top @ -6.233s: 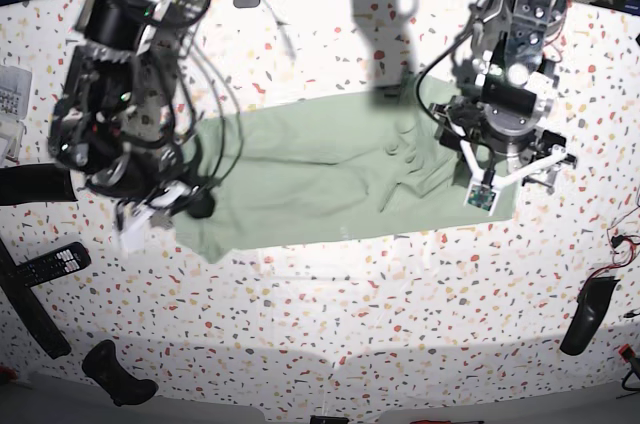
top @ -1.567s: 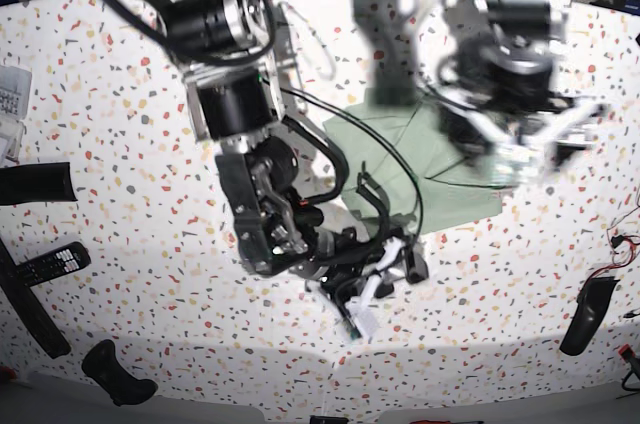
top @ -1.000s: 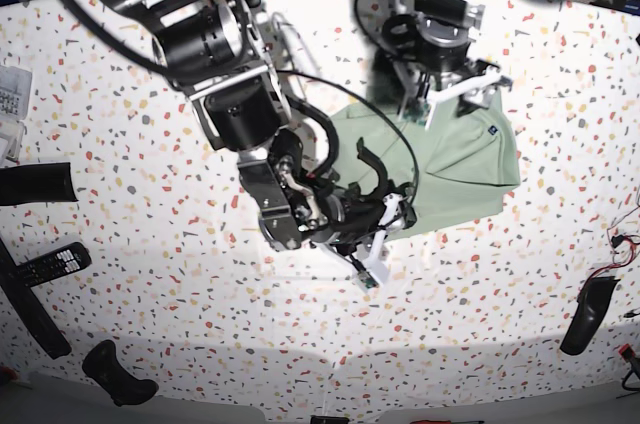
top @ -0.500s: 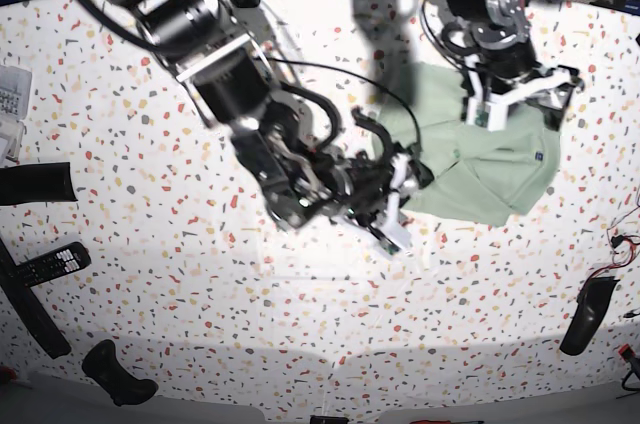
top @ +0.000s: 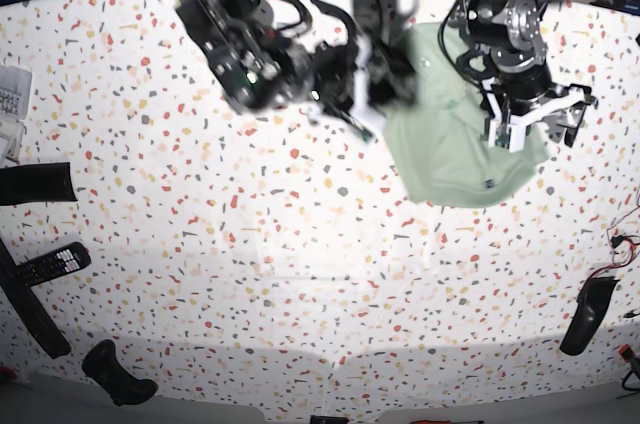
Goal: Fold the T-shirt properly
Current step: 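Withdraw the right gripper and lower the left gripper onto the folded shirt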
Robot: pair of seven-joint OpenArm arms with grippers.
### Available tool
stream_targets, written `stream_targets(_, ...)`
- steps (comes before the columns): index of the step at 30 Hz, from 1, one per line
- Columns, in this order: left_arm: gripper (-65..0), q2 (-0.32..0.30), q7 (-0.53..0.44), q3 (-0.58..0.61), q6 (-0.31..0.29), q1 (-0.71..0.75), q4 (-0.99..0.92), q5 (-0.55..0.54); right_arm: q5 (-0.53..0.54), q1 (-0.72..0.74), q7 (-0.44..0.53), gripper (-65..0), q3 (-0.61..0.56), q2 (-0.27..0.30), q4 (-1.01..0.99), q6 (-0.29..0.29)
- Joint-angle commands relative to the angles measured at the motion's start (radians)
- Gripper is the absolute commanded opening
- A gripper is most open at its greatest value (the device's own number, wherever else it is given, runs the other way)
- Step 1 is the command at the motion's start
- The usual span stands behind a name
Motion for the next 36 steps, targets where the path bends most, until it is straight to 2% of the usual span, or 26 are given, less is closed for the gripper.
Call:
stream_targets(1, -20.8, -0.003, -0.029, -0.004, 0.002, -0.023, 0.014, -0.005, -0.011, -0.014, -0.021, -35.1, 0.002, 0.018, 0.039, 0.005)
stream_targets(5, -20.8, 0.021, -0.062, -0.004, -0.045, -0.061, 0.014, -0.068, -0.012, -0.075, -0.018, -35.1, 0.035, 0.055, 0.137, 0.005)
stream_targets(10, -20.8, 0.066, -0.087, -0.004, -0.097, -0.102, 0.014, -0.109, -0.011, -0.138, -0.018, -35.1, 0.150, 0.057, 0.212, 0.005)
stream_targets(19, -20.8, 0.068, -0.074, -0.006, -0.101, -0.201, 0.005, 0.022, -0.011, -0.156, -0.047, -35.1, 0.357, 0.057, 0.309, 0.005)
stream_targets(23, -20.8, 0.050, 0.006, -0.006, -0.123, -0.259, 0.005, 0.035, -0.011, -0.156, -0.053, -35.1, 0.436, 0.057, 0.349, 0.005)
stream_targets(29, -20.8, 0.017, 0.108, -0.006, -0.119, -0.320, 0.008, 0.213, -0.010, -0.156, -0.071, -35.1, 0.526, 0.058, 0.368, 0.005)
stream_targets(32, -20.8, 0.016, 0.149, -0.006, -0.118, -0.326, 0.014, 0.188, -0.011, -0.156, -0.071, -35.1, 0.554, 0.058, 0.368, 0.005)
stream_targets(36, -20.8, 0.016, 0.246, -0.002, -0.119, -0.312, 0.109, 0.069, -0.011, -0.156, -0.069, -35.1, 0.570, 0.058, 0.368, 0.005)
